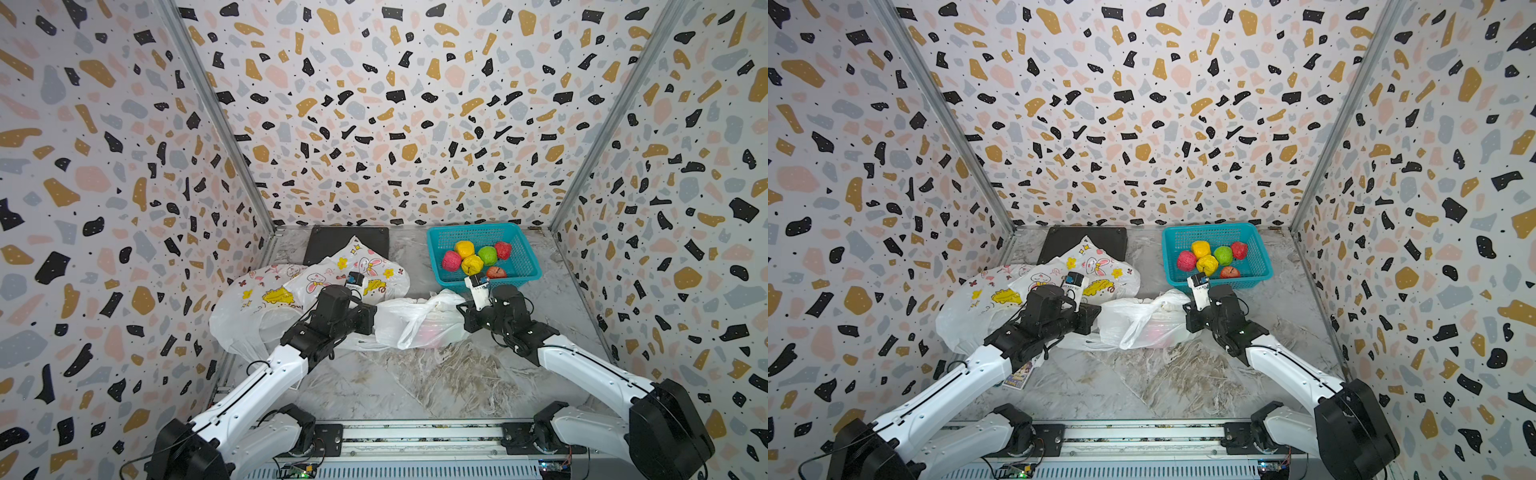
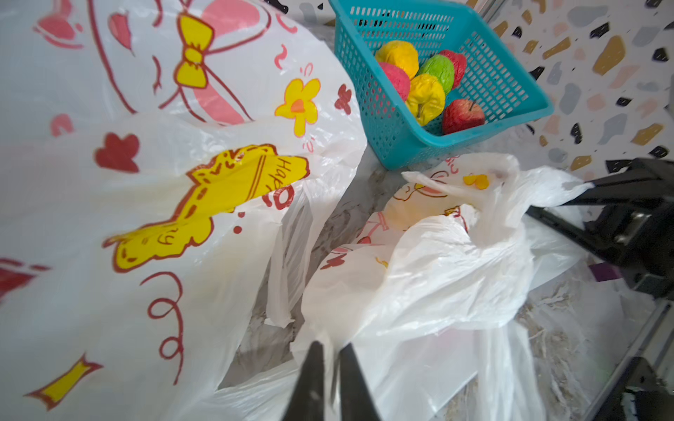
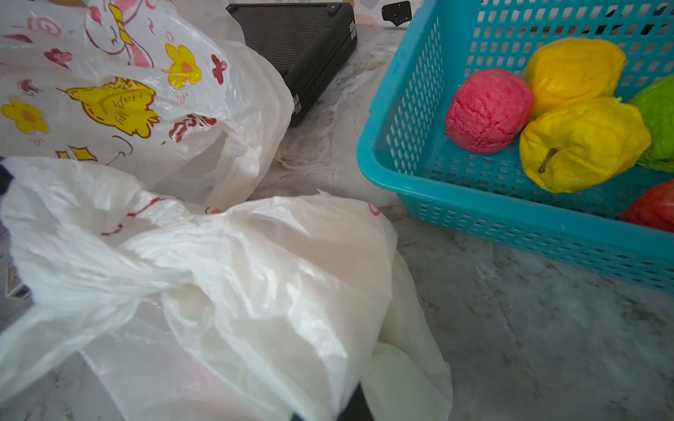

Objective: Untie the knot of a plastic bag & take out the apple
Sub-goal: Untie the plastic bag at the center of the board.

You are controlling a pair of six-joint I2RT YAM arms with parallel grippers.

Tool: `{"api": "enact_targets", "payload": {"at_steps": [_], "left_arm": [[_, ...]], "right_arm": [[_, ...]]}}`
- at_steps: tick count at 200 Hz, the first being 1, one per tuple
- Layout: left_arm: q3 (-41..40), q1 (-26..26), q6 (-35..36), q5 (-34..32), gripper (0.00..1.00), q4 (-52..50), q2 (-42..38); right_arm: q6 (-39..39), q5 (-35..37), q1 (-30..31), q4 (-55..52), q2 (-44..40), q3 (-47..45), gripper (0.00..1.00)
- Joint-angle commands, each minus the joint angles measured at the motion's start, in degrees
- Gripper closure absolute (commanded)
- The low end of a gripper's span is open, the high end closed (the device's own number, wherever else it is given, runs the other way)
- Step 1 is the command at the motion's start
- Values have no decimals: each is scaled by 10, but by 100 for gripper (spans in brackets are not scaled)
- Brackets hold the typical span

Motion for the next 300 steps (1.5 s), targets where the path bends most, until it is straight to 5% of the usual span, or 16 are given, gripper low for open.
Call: {"api": "enact_targets", "payload": {"at_steps": [1,32,61,71,83,93,137,171,204,242,269,278,300], "left_arm": [[17,-14,39,50,41,35,24],[62,-49,110,88,22,29,99],[67,-56,134,121,22,55,145],[71,-56,135,144,35,58,156],[74,-56,133,146,77,56,164],[73,-54,128,139,100,51,164],[28,13,58,89,100,56,87],[-30,54,-13,-12,100,64,8],[-75,54,-46,10,100,123,1],[-53,52,-36,69,100,141,22],[-35,53,-30,84,100,142,24],[-28,53,-26,89,100,138,25],[-12,53,-17,98,100,129,28]], "right_arm": [[17,-54,-2,47,-14,2,100],[14,-86,-2,57,-13,5,100],[10,-90,-3,43,-8,14,100],[10,-82,-4,38,-5,16,100],[16,-68,-6,34,-6,17,100],[24,-56,-13,30,-10,17,100],[63,26,-56,-5,-42,8,100],[110,64,-129,-29,-58,-37,100],[89,61,-130,-122,-116,-37,61],[-35,-20,-64,-177,-215,20,35],[-125,-44,5,-173,-129,61,16],[-146,-47,16,-187,-83,88,2],[-180,-10,20,-178,8,134,0]]}}
